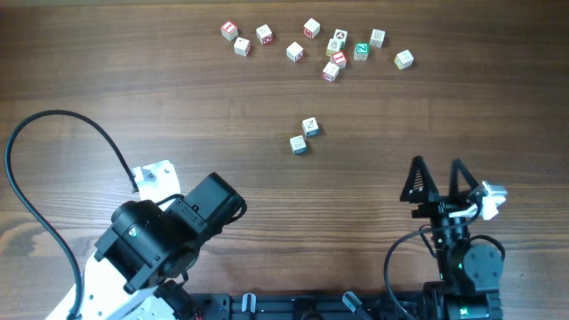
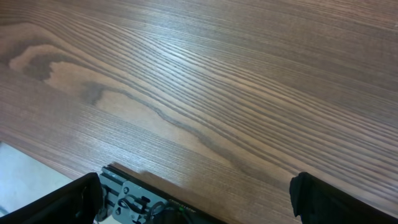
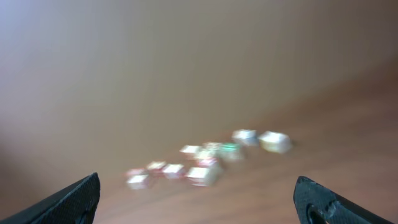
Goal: Form a tower
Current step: 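Reach right gripper to the rabbit-picture block among the cluster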
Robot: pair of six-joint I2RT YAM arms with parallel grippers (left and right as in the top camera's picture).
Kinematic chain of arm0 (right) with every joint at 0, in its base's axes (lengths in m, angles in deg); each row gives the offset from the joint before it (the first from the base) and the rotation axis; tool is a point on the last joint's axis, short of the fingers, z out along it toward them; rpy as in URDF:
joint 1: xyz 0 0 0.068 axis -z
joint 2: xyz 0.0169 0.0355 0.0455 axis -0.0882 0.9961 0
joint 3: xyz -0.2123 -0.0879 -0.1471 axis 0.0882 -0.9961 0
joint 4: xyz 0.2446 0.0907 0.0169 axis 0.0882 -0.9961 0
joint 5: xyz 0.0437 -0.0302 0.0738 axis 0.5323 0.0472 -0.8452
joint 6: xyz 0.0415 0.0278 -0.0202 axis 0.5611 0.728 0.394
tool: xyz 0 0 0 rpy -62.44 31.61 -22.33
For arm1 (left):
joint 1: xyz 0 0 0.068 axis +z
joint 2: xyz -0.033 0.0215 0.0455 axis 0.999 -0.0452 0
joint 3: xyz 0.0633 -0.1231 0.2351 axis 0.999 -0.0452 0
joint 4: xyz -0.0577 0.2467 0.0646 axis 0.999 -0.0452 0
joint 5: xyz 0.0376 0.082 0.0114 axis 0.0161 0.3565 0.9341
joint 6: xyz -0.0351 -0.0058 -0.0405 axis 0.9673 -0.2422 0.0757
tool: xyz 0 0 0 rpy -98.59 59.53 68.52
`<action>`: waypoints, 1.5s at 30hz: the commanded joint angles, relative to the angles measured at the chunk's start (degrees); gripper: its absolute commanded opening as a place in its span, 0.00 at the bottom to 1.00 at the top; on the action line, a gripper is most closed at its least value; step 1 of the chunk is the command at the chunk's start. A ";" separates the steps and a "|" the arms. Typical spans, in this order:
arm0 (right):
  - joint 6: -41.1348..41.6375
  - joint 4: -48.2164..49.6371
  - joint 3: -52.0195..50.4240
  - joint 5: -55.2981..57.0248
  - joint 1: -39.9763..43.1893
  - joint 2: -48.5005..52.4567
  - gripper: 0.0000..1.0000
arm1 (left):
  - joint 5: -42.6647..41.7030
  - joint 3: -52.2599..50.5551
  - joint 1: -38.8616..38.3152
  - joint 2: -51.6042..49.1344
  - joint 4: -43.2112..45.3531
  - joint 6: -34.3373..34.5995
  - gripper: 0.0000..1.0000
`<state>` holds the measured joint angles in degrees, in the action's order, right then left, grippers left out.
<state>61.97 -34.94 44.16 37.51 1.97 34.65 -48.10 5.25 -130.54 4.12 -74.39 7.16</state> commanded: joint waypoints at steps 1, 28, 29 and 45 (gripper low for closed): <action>1.18 -1.36 1.64 -13.75 0.15 1.01 1.00 | -0.17 -0.24 -0.26 0.31 0.09 1.31 1.00; 8.15 -41.24 90.47 12.87 -14.86 112.85 0.94 | -0.17 -0.24 -0.26 0.31 0.09 1.31 1.00; 9.09 -41.00 91.71 14.14 -15.43 114.90 0.93 | -0.17 -0.24 -0.26 0.31 0.11 1.33 1.00; 14.01 -20.83 94.66 19.34 -19.04 132.32 0.72 | -0.17 -0.24 -0.26 0.31 0.11 1.33 1.00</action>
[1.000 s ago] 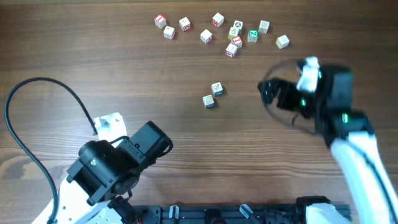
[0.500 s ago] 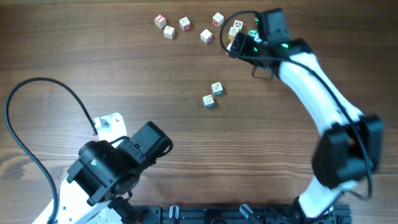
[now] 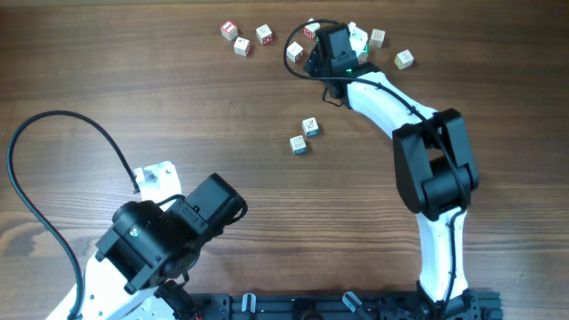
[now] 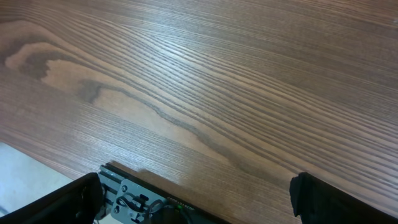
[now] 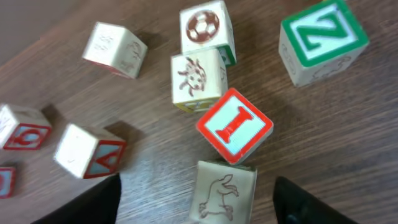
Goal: Form a tower
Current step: 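Reach right gripper to the rabbit-picture block among the cluster, then grasp the rabbit block with the right gripper and lift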
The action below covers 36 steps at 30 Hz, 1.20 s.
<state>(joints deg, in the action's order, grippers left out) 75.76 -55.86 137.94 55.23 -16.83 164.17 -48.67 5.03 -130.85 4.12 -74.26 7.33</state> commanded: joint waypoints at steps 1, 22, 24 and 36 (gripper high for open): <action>-0.07 0.07 0.87 1.64 -0.24 3.10 0.71 | 0.39 -0.02 0.04 0.31 -0.04 1.14 1.00; -26.14 -30.60 0.90 -15.87 -1.05 -19.17 0.26 | 0.39 -0.02 0.04 0.31 -0.02 1.16 1.00; -27.50 -32.94 -0.90 -16.31 -2.16 -19.06 0.26 | 0.39 -0.02 0.04 0.31 -0.04 1.14 1.00; -31.87 -18.49 -18.18 -16.28 -5.60 -19.02 0.26 | 0.39 -0.02 0.04 0.31 -0.04 1.16 1.00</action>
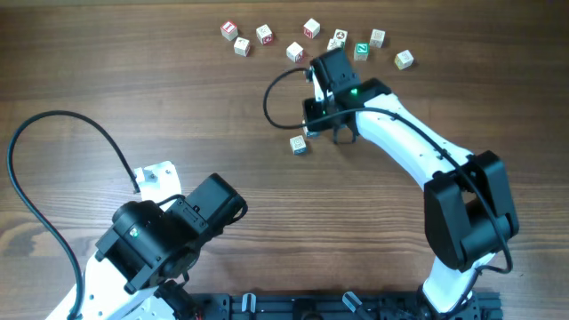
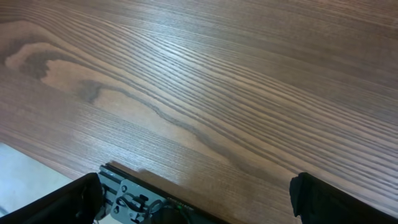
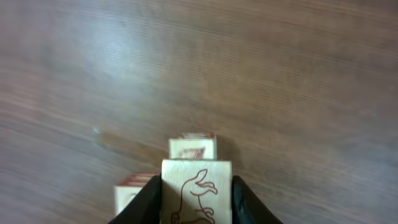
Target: Form a tower
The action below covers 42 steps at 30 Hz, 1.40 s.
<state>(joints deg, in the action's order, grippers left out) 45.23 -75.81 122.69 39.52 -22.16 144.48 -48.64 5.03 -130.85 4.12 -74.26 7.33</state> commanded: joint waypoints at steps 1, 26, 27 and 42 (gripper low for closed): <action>-2.16 1.77 -3.21 -0.59 -0.50 0.68 0.26 | 0.37 -0.02 0.04 0.31 -0.02 1.14 1.00; -5.84 6.36 -3.13 3.13 -2.49 4.24 0.25 | 0.37 -0.02 0.04 0.31 -0.04 1.14 1.00; -5.62 6.29 -2.99 3.13 -2.49 4.13 0.25 | 0.37 -0.02 0.04 0.31 -0.02 1.14 1.00; -4.63 4.81 -2.99 5.97 -2.43 0.48 0.25 | 0.37 -0.02 0.04 0.31 -0.02 1.16 1.00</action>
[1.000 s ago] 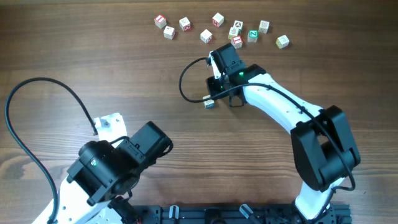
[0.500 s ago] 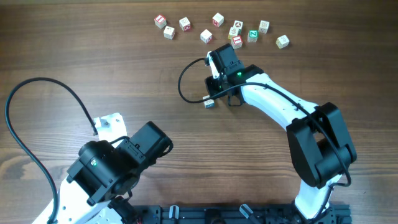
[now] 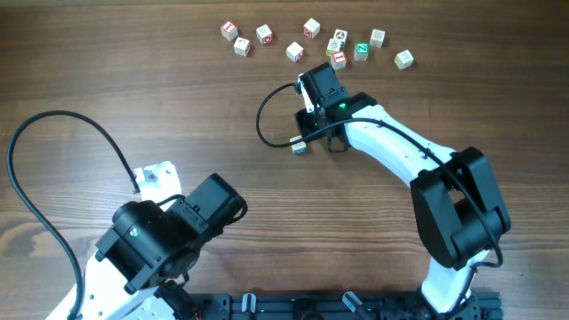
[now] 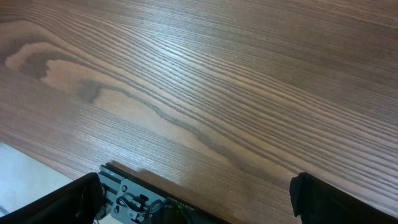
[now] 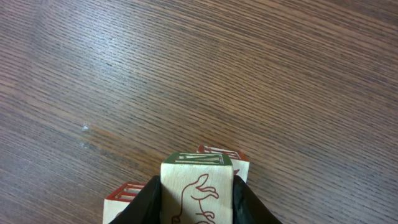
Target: Form a tower
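My right gripper (image 5: 196, 202) is shut on a wooden block with a rabbit drawing (image 5: 197, 193), held over the two lone blocks at mid-table. One of these (image 5: 221, 158) peeks out behind the held block, the other (image 5: 127, 200) shows at its lower left. In the overhead view the right gripper (image 3: 308, 133) covers the pair, with only one block's corner (image 3: 298, 148) showing. My left gripper (image 4: 196, 198) stands open over bare wood at the near left, far from any block.
Several loose letter blocks (image 3: 293, 52) lie in a row along the far edge of the wooden table (image 3: 133, 80). A black cable (image 3: 36, 169) loops around the left arm's base. The right arm stretches diagonally across the table's right half.
My right gripper has shifted slightly left and nearer to the two lone blocks with the rabbit block in it. The left arm has not moved.
My right gripper was open and empty near its base at the front right. Then it was open over the far cluster, above the rabbit block. After that it was shut on that block near the two mid-table blocks, and now it sits right over them.
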Robot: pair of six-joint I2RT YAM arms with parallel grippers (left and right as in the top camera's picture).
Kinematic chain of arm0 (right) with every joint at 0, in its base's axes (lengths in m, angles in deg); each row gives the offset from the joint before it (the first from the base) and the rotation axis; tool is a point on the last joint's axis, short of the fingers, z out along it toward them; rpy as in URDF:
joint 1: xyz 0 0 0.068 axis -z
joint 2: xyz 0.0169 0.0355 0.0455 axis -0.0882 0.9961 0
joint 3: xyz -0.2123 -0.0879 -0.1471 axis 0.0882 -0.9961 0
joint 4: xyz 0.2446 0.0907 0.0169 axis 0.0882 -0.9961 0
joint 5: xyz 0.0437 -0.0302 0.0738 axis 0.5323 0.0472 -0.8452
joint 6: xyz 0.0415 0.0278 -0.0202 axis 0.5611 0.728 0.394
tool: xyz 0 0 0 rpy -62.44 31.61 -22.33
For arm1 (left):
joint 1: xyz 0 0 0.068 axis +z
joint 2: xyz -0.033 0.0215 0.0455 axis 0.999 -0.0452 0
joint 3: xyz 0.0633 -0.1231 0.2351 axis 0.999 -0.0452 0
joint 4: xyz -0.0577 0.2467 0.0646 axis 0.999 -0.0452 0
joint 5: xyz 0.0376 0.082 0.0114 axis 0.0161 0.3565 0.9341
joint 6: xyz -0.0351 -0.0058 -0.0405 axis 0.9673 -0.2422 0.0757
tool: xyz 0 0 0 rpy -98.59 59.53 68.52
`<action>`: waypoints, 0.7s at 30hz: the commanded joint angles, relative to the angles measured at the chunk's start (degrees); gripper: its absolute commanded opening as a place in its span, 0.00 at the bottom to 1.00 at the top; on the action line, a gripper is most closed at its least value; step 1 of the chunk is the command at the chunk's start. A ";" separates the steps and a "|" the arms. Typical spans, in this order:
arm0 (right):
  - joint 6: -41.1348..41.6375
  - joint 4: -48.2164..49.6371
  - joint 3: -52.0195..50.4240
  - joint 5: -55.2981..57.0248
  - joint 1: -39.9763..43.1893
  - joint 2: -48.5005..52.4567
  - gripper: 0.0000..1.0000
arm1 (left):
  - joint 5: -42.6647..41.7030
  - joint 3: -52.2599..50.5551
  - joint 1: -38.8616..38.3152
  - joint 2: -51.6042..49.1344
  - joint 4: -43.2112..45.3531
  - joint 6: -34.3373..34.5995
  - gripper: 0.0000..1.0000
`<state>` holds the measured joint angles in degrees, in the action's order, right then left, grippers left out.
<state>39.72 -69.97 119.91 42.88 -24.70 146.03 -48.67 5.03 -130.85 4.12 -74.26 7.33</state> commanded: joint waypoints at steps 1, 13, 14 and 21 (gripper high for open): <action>1.49 -1.22 -0.22 2.62 0.11 -1.16 0.27 | 0.39 -0.02 0.04 0.31 -0.02 1.14 1.00; 9.05 -3.21 -0.24 3.65 0.09 -4.76 0.32 | 0.39 -0.02 0.04 0.31 -0.02 1.14 1.00; 9.51 -3.17 -0.24 3.63 0.09 -4.76 0.32 | 0.39 -0.02 0.04 0.31 -0.04 1.16 1.00; 12.57 -3.39 -0.52 3.63 0.09 -3.37 0.32 | 0.39 -0.02 0.04 0.31 -0.02 1.16 1.00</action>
<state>50.39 -73.12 119.89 45.57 -24.70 142.73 -48.67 5.03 -130.85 4.12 -74.26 7.33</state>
